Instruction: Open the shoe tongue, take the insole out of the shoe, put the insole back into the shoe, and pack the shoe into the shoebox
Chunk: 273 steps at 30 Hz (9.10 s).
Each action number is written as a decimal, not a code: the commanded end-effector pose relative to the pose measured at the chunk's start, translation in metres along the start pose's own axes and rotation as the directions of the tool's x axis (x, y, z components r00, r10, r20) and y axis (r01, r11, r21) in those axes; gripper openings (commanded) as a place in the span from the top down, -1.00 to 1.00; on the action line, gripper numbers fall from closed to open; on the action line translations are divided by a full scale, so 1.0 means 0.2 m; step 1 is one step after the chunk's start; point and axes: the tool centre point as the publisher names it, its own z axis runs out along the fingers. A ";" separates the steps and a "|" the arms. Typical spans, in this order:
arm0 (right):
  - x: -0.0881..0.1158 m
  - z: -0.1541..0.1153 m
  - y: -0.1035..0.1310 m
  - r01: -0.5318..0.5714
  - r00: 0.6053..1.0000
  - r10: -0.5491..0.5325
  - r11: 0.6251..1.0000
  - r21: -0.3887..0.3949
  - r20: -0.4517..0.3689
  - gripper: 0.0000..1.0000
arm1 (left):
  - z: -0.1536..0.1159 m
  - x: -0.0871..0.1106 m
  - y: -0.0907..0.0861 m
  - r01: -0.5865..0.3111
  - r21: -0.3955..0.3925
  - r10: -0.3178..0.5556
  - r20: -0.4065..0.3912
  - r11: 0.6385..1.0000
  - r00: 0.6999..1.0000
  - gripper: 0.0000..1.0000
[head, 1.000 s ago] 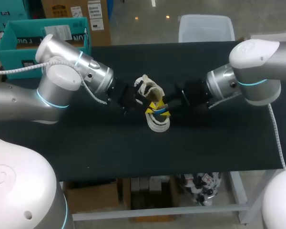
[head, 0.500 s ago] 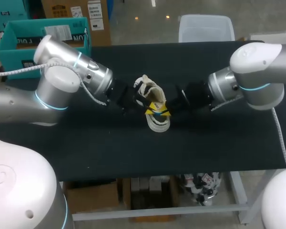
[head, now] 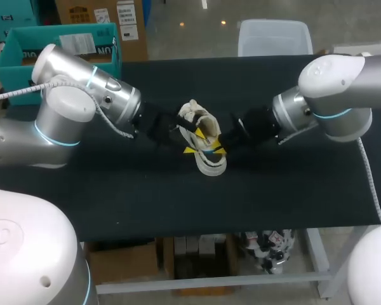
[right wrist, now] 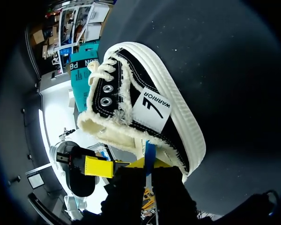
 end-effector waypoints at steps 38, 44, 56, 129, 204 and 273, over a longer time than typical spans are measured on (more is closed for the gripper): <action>0.07 -0.12 -0.08 0.140 0.965 -0.089 0.970 -0.198 0.248 -0.69 | -0.52 0.02 -0.23 0.410 -0.195 -0.428 -0.060 0.891 0.902 -1.00; 0.10 -0.18 -0.03 0.223 0.936 -0.143 0.948 -0.227 0.322 -1.00 | -0.62 0.09 -0.24 0.633 -0.275 -0.673 -0.081 0.724 0.735 -1.00; 0.14 -0.31 -0.04 0.446 0.832 -0.315 0.870 -0.211 0.457 -1.00 | -0.88 0.26 -0.36 0.710 -0.450 -0.791 0.012 0.542 0.611 -1.00; -0.06 -0.17 0.02 0.612 0.675 -0.366 0.763 -0.209 0.641 1.00 | -0.90 0.26 -0.29 0.871 -0.491 -0.955 0.261 -0.006 0.141 -1.00; -0.21 -0.59 0.66 0.677 0.424 -0.507 0.728 0.109 0.750 -1.00 | -0.21 0.27 -0.01 0.764 -0.193 -0.594 0.751 -0.615 -0.288 -1.00; -0.03 -0.52 0.69 0.774 0.088 -0.778 0.447 0.449 0.622 -1.00 | -0.76 -0.08 0.13 0.846 0.095 -0.487 0.782 -0.525 -0.389 1.00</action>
